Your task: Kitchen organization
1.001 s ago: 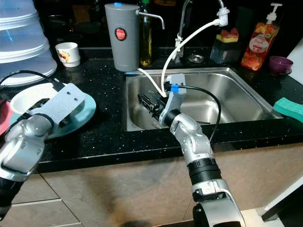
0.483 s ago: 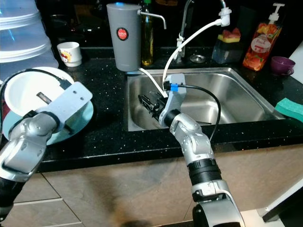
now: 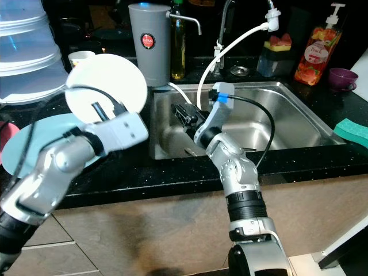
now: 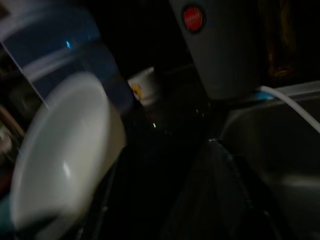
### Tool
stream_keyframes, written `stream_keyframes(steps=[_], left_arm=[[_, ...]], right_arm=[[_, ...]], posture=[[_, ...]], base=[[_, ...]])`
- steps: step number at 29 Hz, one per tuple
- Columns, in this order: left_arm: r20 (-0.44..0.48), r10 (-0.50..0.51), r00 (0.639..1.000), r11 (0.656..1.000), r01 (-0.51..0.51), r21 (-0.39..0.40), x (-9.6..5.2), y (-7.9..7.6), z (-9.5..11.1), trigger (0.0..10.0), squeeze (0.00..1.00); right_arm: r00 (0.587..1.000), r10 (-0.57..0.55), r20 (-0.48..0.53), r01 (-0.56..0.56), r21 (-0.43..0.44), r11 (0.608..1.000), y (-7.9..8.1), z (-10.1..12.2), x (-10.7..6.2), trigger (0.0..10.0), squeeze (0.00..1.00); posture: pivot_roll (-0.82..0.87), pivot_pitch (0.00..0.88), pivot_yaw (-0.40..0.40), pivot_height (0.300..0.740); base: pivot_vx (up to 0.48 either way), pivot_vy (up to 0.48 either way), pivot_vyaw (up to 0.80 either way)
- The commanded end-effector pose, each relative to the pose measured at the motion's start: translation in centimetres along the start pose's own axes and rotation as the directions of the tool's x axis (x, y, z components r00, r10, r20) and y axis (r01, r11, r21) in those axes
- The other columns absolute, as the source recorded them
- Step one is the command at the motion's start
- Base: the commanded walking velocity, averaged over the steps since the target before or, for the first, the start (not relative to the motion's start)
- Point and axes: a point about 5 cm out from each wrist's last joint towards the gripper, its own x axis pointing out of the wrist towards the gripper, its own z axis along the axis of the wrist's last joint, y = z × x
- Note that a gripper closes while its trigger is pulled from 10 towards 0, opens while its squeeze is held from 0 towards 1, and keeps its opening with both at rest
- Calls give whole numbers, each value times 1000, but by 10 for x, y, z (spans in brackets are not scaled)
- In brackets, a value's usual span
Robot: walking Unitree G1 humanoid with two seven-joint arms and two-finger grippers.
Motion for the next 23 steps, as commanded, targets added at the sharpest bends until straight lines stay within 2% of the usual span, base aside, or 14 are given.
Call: stream_keyframes(steps=[1,3,5,7,10,11,12,16,18,23], left_arm=[[-5,-49,999,998,49,32,-1,-8,-4,0,0],[9,-68,998,997,68,24,0,-12,-4,0,0],[18,-81,997,997,80,19,0,-14,-3,0,0],[25,-89,996,996,88,17,1,-16,-3,0,0],[65,-102,993,995,101,23,3,-18,3,0,0],[65,-102,993,995,101,23,3,-18,3,0,0],[76,-101,992,995,100,28,4,-18,5,0,0],[127,-104,986,994,99,44,5,-16,12,0,0],[127,-104,986,994,99,44,5,-16,12,0,0],[228,-149,962,988,139,59,8,-21,27,0,0]], right_arm=[[999,-3,32,2,52,999,2,8,2,10000,1000],[999,19,46,-25,117,993,4,10,3,10000,1000],[999,32,43,-38,137,990,6,10,2,10000,1000],[998,50,33,-54,146,988,7,10,3,10000,1000],[990,134,-54,-127,119,985,17,1,2,10000,1000],[990,134,-54,-127,119,985,17,1,2,10000,1000],[985,157,-77,-149,100,984,20,-2,1,10000,0],[973,201,-117,-197,41,979,27,-7,0,10000,0],[973,201,-117,-197,41,979,27,-7,0,10000,0],[960,238,-145,-236,27,971,32,-9,0,10000,0]], posture=[[78,40,-14,740],[79,41,-16,740],[80,41,-17,740],[79,42,-17,740],[79,41,-17,740],[79,41,-17,740],[79,41,-17,740],[78,38,-16,740],[78,38,-16,740],[77,39,-16,740]], base=[[0,0,0],[0,0,0],[0,0,0],[0,0,0],[0,0,0],[0,0,0],[0,0,0],[0,0,0],[0,0,0],[0,0,0]])
